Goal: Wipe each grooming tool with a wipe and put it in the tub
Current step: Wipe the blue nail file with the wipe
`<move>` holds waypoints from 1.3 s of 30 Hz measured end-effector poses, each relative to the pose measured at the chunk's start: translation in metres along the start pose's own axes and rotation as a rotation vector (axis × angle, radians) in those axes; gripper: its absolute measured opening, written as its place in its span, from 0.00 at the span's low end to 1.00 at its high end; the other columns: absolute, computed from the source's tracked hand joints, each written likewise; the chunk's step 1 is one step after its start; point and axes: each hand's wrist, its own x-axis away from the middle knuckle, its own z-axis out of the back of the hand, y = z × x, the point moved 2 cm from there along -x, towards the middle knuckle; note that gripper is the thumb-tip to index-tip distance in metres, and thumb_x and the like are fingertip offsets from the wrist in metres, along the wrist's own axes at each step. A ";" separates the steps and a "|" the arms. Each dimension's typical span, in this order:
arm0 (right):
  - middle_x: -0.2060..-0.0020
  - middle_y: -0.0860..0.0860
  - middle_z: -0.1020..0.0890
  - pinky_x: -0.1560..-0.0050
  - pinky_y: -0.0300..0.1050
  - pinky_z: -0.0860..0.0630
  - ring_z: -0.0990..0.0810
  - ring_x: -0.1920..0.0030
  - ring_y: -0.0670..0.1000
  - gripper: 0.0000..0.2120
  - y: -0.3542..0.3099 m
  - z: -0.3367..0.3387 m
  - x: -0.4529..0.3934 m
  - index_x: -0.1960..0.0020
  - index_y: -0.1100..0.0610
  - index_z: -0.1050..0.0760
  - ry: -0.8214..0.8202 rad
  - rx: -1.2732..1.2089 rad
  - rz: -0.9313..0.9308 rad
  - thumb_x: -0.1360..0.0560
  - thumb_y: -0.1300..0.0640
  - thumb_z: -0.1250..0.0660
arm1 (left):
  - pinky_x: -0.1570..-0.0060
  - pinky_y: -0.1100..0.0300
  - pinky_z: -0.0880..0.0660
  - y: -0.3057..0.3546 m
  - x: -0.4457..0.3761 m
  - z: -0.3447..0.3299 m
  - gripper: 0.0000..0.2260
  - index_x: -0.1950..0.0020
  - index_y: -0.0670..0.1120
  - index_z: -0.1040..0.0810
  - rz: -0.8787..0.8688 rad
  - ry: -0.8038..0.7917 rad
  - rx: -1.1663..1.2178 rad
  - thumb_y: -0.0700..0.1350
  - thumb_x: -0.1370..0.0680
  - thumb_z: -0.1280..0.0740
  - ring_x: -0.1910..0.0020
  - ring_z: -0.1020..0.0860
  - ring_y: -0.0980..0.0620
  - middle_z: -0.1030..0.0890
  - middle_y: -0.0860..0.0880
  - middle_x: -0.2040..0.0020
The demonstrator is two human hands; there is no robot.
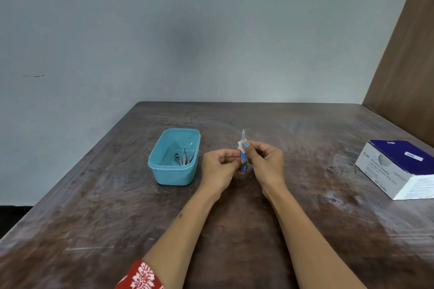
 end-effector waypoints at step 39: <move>0.69 0.47 0.19 0.66 0.34 0.25 0.23 0.71 0.39 0.03 -0.008 0.003 0.005 0.58 0.58 0.18 0.197 0.119 0.072 0.27 0.59 0.30 | 0.66 0.63 0.20 0.002 0.006 -0.006 0.06 0.52 0.35 0.21 0.079 -0.089 -0.007 0.30 0.28 0.32 0.65 0.18 0.51 0.18 0.42 0.62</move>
